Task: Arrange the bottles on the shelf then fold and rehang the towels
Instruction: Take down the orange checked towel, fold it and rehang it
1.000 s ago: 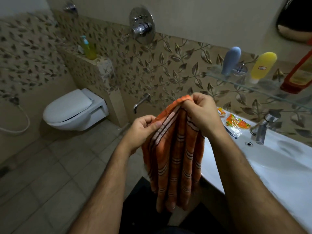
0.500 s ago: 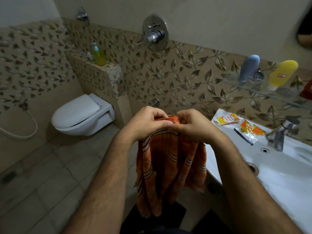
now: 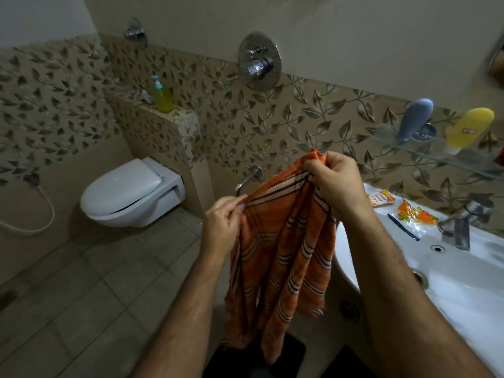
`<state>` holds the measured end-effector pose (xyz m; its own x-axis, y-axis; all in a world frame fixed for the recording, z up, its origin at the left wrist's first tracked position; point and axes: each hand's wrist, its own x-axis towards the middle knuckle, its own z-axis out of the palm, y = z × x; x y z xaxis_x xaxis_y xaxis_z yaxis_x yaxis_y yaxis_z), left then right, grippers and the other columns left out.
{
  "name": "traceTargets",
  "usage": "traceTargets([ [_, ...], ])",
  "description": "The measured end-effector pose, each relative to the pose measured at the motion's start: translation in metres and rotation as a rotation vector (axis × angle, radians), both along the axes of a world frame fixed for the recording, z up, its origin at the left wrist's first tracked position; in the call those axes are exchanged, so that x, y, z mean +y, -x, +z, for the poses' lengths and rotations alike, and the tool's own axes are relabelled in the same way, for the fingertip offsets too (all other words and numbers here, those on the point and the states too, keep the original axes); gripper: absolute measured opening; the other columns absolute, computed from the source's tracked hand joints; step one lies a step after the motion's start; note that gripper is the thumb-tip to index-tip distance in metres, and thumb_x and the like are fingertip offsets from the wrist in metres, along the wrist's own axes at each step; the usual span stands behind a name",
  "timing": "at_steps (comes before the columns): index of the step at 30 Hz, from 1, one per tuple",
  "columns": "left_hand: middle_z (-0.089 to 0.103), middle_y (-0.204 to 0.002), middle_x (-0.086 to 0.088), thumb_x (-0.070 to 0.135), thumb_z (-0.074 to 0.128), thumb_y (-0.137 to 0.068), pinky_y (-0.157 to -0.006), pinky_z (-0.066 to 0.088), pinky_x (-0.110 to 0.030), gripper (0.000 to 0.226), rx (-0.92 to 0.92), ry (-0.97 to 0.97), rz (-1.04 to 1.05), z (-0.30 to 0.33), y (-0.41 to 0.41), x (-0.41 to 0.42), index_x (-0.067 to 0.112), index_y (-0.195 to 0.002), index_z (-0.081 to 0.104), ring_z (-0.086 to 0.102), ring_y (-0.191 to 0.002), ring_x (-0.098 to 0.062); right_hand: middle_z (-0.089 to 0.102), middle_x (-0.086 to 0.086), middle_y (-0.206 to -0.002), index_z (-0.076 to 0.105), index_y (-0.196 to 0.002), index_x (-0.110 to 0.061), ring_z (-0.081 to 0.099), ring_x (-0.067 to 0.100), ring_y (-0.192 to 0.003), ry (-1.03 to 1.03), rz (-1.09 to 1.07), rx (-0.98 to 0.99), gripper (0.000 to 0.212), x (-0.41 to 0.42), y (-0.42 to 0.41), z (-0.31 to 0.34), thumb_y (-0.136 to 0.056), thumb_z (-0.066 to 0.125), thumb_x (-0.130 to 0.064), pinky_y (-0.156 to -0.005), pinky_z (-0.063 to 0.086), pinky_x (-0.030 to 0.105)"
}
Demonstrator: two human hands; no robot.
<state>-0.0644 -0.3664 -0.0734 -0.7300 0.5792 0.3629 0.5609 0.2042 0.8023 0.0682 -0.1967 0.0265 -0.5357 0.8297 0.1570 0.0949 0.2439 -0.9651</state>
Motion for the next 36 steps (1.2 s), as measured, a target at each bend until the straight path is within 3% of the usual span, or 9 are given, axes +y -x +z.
traceTargets([
  [3,0.061,-0.095,0.001,0.014,0.059,-0.094,-0.069,0.043,-0.005,0.025,0.165,-0.057,0.129,0.014,0.001,-0.003,0.011,-0.117,0.069,0.056,-0.083,-0.006,0.049,0.004,-0.058,0.052,-0.061,-0.016,0.046,0.016,-0.055,-0.084,-0.05,-0.026,0.03,0.0,0.005,0.0,-0.084,0.065,-0.029,-0.053,0.039,0.032],
  [8,0.062,-0.088,-0.001,0.01,0.064,-0.091,-0.066,0.042,-0.007,0.023,0.245,-0.086,0.174,0.025,0.005,-0.006,0.01,-0.113,0.071,0.057,-0.079,-0.007,0.06,0.014,-0.063,0.057,-0.07,-0.002,0.057,0.031,-0.057,-0.167,-0.13,-0.127,0.035,0.006,0.006,-0.003,-0.082,0.063,-0.035,-0.057,0.052,0.044],
  [12,0.066,-0.071,0.008,0.022,0.059,-0.095,-0.059,0.046,-0.023,0.015,-0.04,-0.089,0.112,0.026,-0.001,-0.002,0.019,-0.088,0.072,0.06,-0.064,-0.006,0.055,0.0,-0.058,0.056,-0.067,-0.012,0.051,0.018,-0.054,-0.188,-0.184,-0.152,0.031,0.007,0.009,-0.006,-0.082,0.065,-0.038,-0.056,0.046,0.041],
  [14,0.066,-0.067,0.005,0.025,0.058,-0.096,-0.056,0.047,-0.03,0.02,-0.147,-0.116,0.051,0.028,-0.007,0.002,0.017,-0.083,0.071,0.06,-0.061,-0.011,0.056,-0.004,-0.067,0.06,-0.086,-0.014,0.051,0.014,-0.061,-0.22,-0.194,-0.176,0.026,0.004,0.009,-0.004,-0.082,0.07,-0.038,-0.062,0.041,0.034],
  [17,0.075,-0.087,0.002,0.016,0.063,-0.092,-0.073,0.053,-0.022,0.014,-0.101,-0.15,-0.016,0.043,-0.013,0.012,0.013,-0.096,0.076,0.068,-0.081,-0.005,0.05,-0.015,-0.076,0.038,-0.144,-0.024,0.05,0.002,-0.065,-0.246,0.004,-0.293,0.079,-0.006,0.003,0.0,-0.078,0.081,-0.03,-0.066,0.039,0.024],
  [19,0.075,-0.095,0.005,0.013,0.065,-0.09,-0.08,0.05,-0.014,0.015,-0.036,-0.076,-0.146,0.056,-0.013,0.017,0.014,-0.1,0.076,0.067,-0.09,0.0,0.046,-0.021,-0.075,0.026,-0.151,-0.035,0.052,-0.003,-0.058,-0.288,0.277,-0.335,0.097,-0.013,0.002,-0.001,-0.074,0.084,-0.024,-0.058,0.039,0.013],
  [21,0.073,-0.096,0.007,0.016,0.068,-0.088,-0.082,0.049,-0.014,0.016,0.016,0.053,-0.248,0.065,-0.012,0.021,0.016,-0.101,0.076,0.065,-0.092,0.002,0.047,-0.02,-0.069,0.041,-0.145,-0.034,0.051,-0.003,-0.051,-0.306,0.497,-0.364,0.083,-0.016,0.003,-0.005,-0.075,0.083,-0.018,-0.053,0.037,0.009],
  [25,0.073,-0.087,0.01,0.015,0.072,-0.083,-0.078,0.051,-0.017,0.009,0.04,0.079,-0.344,0.07,-0.015,0.022,0.018,-0.09,0.078,0.066,-0.086,0.001,0.062,-0.007,-0.062,0.071,-0.089,-0.015,0.052,-0.003,-0.051,-0.32,0.576,-0.474,0.016,-0.013,0.001,-0.012,-0.08,0.079,-0.024,-0.055,0.041,0.022],
  [36,0.059,-0.076,-0.01,0.013,0.064,-0.092,-0.068,0.044,-0.031,0.01,-0.523,-0.112,-0.305,0.043,-0.014,0.009,0.009,-0.083,0.065,0.053,-0.072,-0.019,0.052,-0.004,-0.053,0.06,-0.066,-0.012,0.047,0.008,-0.049,-0.271,0.15,-0.354,0.026,0.007,-0.012,-0.016,-0.082,0.074,-0.026,-0.051,0.036,0.026],
])
